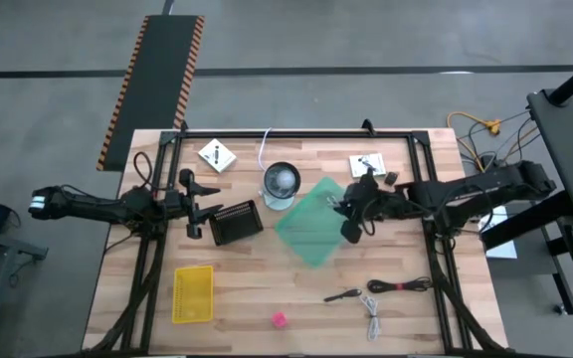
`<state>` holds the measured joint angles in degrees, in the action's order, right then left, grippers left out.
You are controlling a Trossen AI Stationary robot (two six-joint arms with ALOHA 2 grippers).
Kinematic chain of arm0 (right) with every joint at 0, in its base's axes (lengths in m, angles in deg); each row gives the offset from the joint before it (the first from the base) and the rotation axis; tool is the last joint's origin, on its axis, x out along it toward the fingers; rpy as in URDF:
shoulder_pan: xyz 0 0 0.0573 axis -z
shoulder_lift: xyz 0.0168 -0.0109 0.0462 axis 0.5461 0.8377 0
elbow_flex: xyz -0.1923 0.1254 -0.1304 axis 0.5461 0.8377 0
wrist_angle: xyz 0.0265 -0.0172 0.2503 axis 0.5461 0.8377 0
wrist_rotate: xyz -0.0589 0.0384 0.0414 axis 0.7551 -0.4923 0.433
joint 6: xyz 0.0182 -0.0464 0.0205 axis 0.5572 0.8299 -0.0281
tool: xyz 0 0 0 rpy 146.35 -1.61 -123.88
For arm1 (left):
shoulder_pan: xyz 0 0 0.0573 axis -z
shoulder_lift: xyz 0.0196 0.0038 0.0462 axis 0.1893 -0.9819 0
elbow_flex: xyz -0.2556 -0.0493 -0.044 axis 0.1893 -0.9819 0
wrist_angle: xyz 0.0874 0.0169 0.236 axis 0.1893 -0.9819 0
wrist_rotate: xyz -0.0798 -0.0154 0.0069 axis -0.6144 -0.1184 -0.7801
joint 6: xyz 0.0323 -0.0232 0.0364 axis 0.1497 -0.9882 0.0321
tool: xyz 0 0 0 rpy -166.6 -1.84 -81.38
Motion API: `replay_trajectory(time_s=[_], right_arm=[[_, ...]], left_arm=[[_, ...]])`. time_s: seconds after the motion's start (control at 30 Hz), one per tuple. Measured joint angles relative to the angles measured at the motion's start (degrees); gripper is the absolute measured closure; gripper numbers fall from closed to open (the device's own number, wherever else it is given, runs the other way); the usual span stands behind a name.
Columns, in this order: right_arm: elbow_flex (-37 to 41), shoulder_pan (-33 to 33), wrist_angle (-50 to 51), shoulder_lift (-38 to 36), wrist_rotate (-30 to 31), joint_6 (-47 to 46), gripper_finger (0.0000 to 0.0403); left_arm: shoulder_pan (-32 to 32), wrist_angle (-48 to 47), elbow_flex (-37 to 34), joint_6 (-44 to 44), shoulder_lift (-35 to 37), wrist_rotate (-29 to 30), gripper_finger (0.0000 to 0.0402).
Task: Pick and place items into bin
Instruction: Put the top white charger cable into the green bin
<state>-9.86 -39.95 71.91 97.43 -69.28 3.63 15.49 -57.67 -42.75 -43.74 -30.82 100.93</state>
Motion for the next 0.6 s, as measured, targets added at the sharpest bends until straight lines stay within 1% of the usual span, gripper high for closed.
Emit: replay_trajectory(time_s=[0.07,0.17,0.27,0.4,0.6], right_arm=[[1.4,1.5,-1.0,-1.6,-2.7,-0.2,0.0378],[3.2,3.5,-1.9,-3.8,-5.2,-0.2,0.0378],[4.5,5.2,-1.9,-4.8,-6.2,-0.4,0.0378],[4.9,7.4,-1.9,-4.3,-7.3,-2.6,0.0378],[4.9,9.4,-1.9,-1.5,-8.5,-3.0,0.0378]], left_arm=[[0.0,0.0,0.0,0.0,0.0,0.0,0.0219],[0.0,0.0,0.0,0.0,0.0,0.0,0.0219],[0.0,0.0,0.0,0.0,0.0,0.1,0.0219],[0.0,0.0,0.0,0.0,0.0,0.1,0.0219],[0.0,0.0,0.0,0.0,0.0,0.1,0.0219]])
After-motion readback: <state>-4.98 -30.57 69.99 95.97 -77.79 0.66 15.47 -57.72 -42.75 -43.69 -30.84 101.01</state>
